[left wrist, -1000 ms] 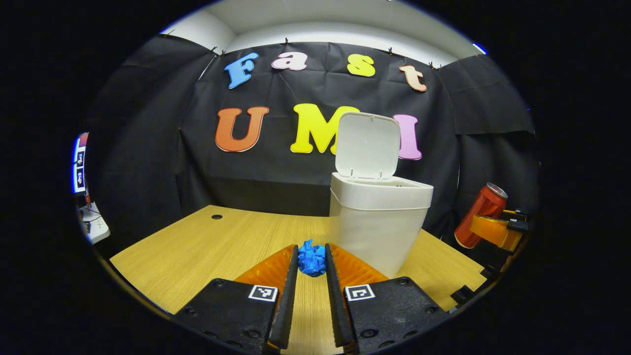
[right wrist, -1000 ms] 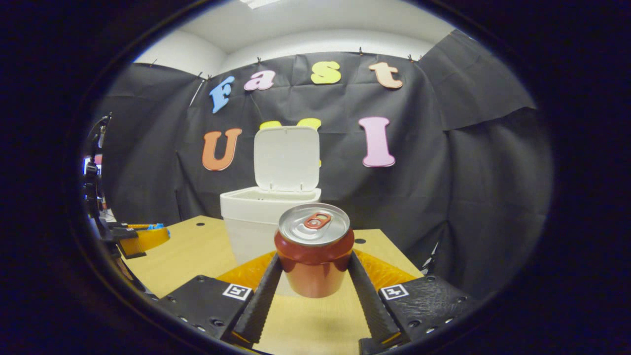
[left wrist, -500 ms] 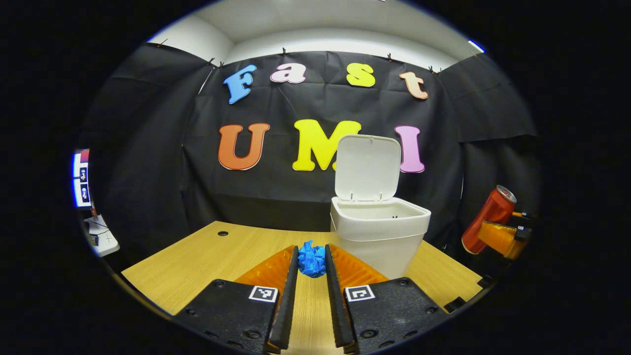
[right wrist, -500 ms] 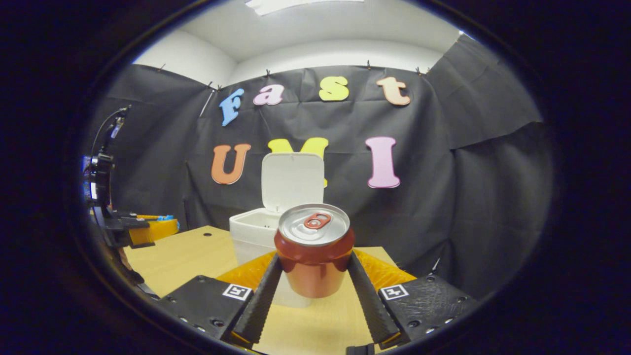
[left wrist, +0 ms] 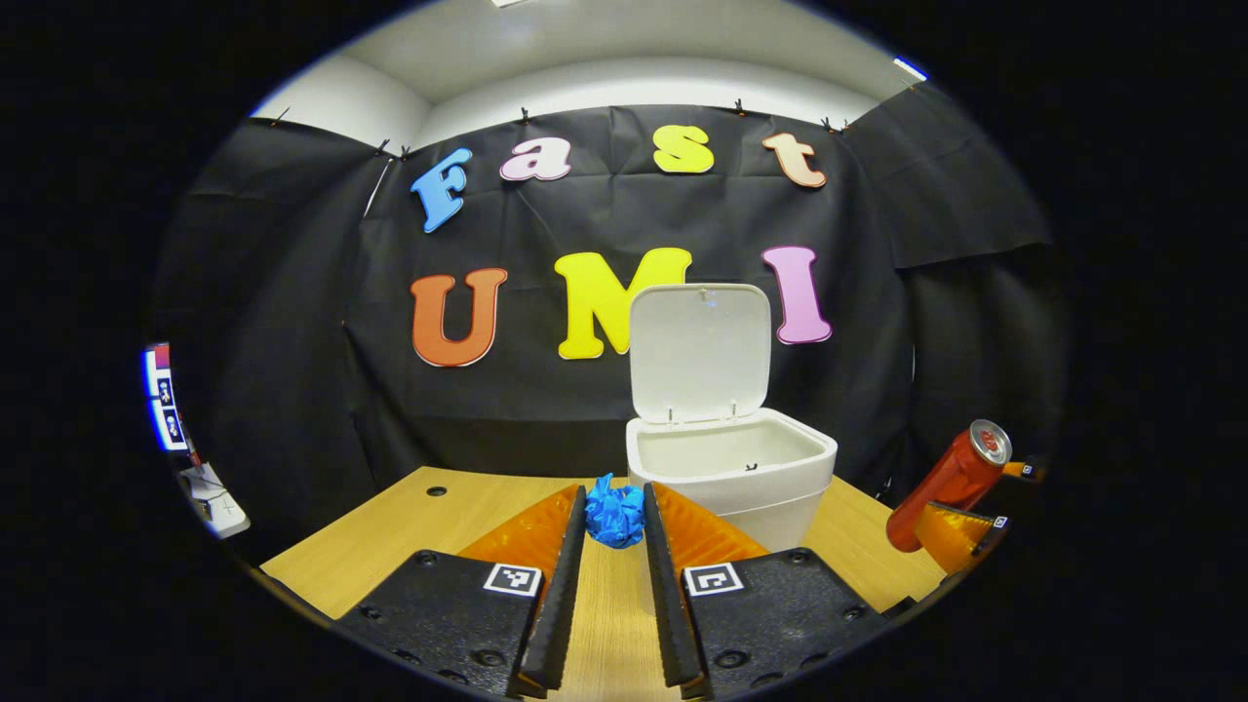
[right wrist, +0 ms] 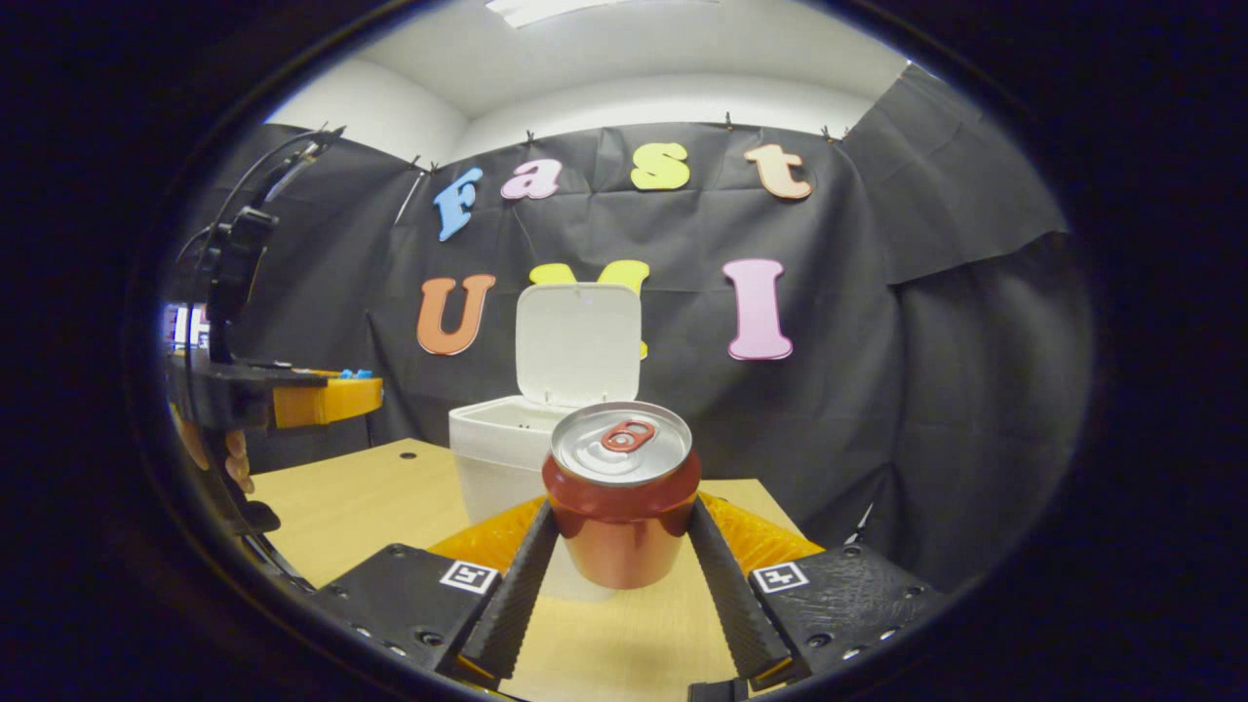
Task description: Press the lid of the desktop garbage bin to open it, pick up the crumpled paper on the desktop and throw it into the bin, then pick up the pop can on the desktop and drop it into the bin, and finally close the garbage bin lid.
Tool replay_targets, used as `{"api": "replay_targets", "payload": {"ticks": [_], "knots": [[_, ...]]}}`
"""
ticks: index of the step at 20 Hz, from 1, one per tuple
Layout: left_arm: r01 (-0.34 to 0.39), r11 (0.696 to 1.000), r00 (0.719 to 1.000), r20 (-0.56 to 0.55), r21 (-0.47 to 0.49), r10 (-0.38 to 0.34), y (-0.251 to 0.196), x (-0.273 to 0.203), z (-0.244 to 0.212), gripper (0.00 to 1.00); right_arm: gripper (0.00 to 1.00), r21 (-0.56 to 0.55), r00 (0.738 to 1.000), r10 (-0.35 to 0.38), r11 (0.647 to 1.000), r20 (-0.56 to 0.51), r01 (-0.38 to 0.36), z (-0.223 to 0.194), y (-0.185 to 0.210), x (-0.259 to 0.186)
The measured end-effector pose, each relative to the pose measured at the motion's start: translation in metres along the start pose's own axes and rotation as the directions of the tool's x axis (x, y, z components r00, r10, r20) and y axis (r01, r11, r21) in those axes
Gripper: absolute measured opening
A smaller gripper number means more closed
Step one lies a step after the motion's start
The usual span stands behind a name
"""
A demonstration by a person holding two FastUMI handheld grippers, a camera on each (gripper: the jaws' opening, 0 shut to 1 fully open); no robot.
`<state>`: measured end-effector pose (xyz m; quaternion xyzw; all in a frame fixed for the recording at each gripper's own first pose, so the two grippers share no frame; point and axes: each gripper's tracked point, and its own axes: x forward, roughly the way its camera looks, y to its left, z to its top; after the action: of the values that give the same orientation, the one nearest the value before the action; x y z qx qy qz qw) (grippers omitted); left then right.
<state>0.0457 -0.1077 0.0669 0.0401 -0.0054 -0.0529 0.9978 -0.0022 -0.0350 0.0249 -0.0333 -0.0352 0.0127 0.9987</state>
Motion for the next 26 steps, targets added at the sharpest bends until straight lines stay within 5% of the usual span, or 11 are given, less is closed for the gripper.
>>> {"api": "replay_targets", "payload": {"ticks": [11, 12, 13, 16, 18, 26], "knots": [[0.12, 0.992, 0.978, 0.177, -0.028, -0.113, -0.075, 0.089, 0.066, 0.4, 0.8, 0.01, 0.999, -0.042, 0.999, 0.021, 0.042, 0.004, -0.033, -0.003], [0.12, 0.992, 0.978, 0.178, -0.027, -0.113, -0.079, 0.1, 0.066, 0.51, 0.79, 0.015, 0.999, -0.046, 0.999, 0.026, 0.045, 0.006, -0.036, -0.003], [0.116, 0.993, 0.98, 0.167, -0.028, -0.11, -0.08, 0.111, 0.061, 0.4, 0.79, 0.027, 0.999, -0.045, 0.999, 0.029, 0.045, 0.006, -0.037, -0.003], [0.141, 0.989, 0.988, 0.076, -0.041, -0.137, -0.093, 0.141, 0.036, 0.43, 0.8, 0.046, 0.999, -0.04, 0.998, 0.027, 0.039, 0.006, -0.041, -0.002], [0.126, 0.992, 0.992, 0.024, -0.029, -0.125, -0.093, 0.152, 0.023, 0.32, 0.8, 0.046, 0.999, -0.045, 0.998, 0.024, 0.044, 0.006, -0.042, 0.0], [0.089, 0.996, 0.995, -0.044, -0.03, -0.09, -0.089, 0.173, -0.001, 0.16, 0.8, 0.049, 0.999, -0.031, 0.998, 0.032, 0.029, 0.008, -0.04, -0.002]]}}
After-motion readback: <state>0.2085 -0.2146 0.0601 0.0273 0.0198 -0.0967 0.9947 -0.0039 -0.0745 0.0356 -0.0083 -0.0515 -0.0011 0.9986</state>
